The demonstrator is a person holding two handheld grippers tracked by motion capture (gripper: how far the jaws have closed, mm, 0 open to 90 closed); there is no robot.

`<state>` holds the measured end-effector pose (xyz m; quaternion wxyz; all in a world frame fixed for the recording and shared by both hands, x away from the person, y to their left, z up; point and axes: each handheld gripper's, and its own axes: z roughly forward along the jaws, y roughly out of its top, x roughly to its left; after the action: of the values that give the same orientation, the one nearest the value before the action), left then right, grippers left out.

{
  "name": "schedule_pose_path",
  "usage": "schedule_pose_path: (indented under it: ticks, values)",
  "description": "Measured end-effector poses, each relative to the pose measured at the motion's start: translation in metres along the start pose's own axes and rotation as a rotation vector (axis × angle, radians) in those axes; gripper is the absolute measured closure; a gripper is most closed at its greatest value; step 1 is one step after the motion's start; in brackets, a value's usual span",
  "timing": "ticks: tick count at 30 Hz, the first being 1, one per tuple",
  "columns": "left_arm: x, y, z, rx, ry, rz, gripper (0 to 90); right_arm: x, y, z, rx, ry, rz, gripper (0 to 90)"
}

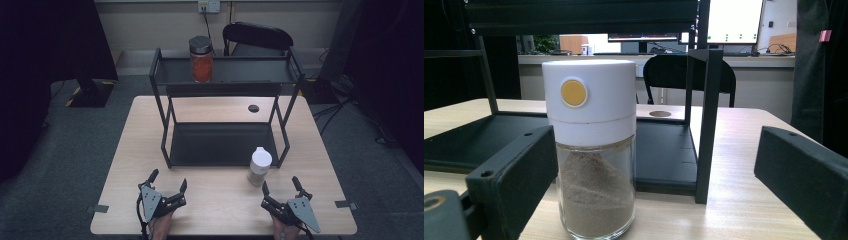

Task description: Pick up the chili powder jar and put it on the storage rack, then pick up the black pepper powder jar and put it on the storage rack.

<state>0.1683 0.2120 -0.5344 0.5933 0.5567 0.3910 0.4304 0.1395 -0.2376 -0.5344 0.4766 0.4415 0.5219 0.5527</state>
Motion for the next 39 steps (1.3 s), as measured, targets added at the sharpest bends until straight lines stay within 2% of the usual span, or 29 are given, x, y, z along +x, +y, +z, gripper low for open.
schedule_pose_path:
  ticks: [6, 12, 19, 26, 32, 35, 39]
  values:
    - [-0.003, 0.003, 0.002, 0.018, 0.017, -0.002, 0.1, 0.002, 0.0, 0.0, -0.001, -0.013, 0.0, 2.5]
    - [-0.004, 0.003, 0.002, 0.017, 0.025, -0.001, 0.2, 0.0, 0.0, 0.0, 0.0, -0.002, 0.001, 2.3]
    - [-0.006, 0.003, 0.002, 0.018, 0.035, -0.001, 0.2, -0.004, -0.001, -0.001, -0.007, 0.014, 0.016, 2.1]
    - [-0.008, 0.003, 0.002, 0.017, 0.049, -0.001, 0.3, -0.004, 0.005, -0.001, 0.0, -0.001, 0.038, 0.0]
    - [-0.008, 0.003, 0.002, 0.017, 0.05, -0.001, 0.3, -0.006, 0.018, -0.001, -0.017, 0.043, 0.049, 0.0]
    - [-0.008, 0.003, 0.002, 0.017, 0.05, -0.001, 0.3, -0.003, 0.023, 0.0, -0.045, 0.055, 0.031, 0.0]
    - [-0.008, 0.003, 0.002, 0.017, 0.05, -0.001, 0.6, -0.001, 0.033, 0.001, -0.071, 0.098, 0.011, 0.0]
